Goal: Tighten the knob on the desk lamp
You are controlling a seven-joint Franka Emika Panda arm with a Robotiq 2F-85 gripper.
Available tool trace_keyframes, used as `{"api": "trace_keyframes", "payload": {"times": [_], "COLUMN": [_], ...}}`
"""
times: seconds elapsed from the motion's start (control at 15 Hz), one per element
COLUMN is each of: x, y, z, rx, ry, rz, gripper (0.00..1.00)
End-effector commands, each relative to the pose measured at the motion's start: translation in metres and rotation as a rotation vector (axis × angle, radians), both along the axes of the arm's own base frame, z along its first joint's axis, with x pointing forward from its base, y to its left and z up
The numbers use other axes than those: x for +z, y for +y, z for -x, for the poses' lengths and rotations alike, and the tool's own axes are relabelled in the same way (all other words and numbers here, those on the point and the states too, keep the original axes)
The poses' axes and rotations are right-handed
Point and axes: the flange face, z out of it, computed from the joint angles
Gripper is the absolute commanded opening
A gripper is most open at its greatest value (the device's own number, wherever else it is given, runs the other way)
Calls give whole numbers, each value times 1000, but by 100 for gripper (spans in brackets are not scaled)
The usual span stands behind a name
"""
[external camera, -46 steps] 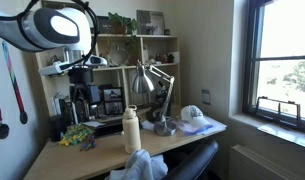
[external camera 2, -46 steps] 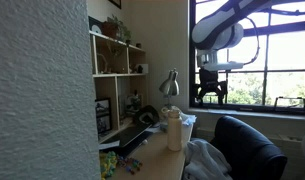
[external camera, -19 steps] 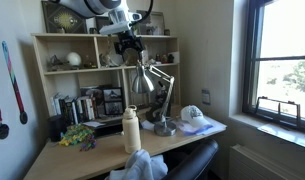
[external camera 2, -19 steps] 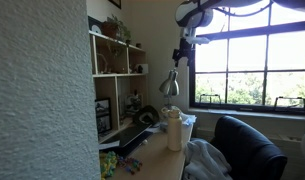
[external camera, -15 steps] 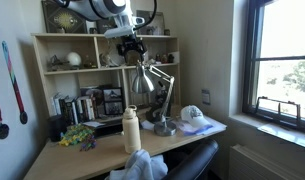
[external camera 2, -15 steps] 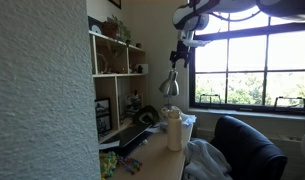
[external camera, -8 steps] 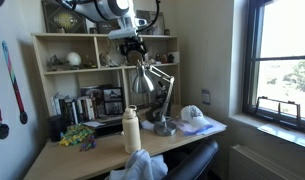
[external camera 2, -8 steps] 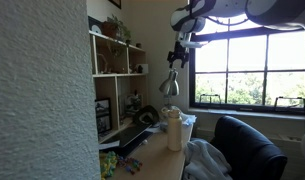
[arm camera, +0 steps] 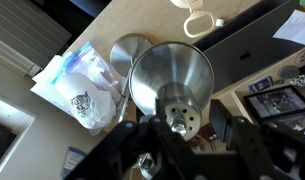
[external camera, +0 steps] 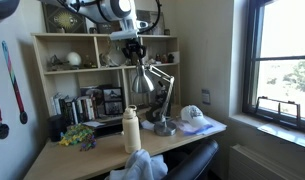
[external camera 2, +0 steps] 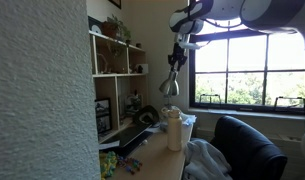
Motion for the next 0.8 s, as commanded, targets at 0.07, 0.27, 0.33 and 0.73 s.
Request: {"api": "trace_keyframes", "payload": {"times": [0.07,0.27,0.33,0.73], "x": [6,11,13,16], "y": [-2,-3,-4,-3], "z": [-1,0,-1,-1], "rx": [9,7,7,13], "ry": [12,1,-5,-11], "rz": [-18,-16,-15,-9], "gripper": [13,2,1,49]}}
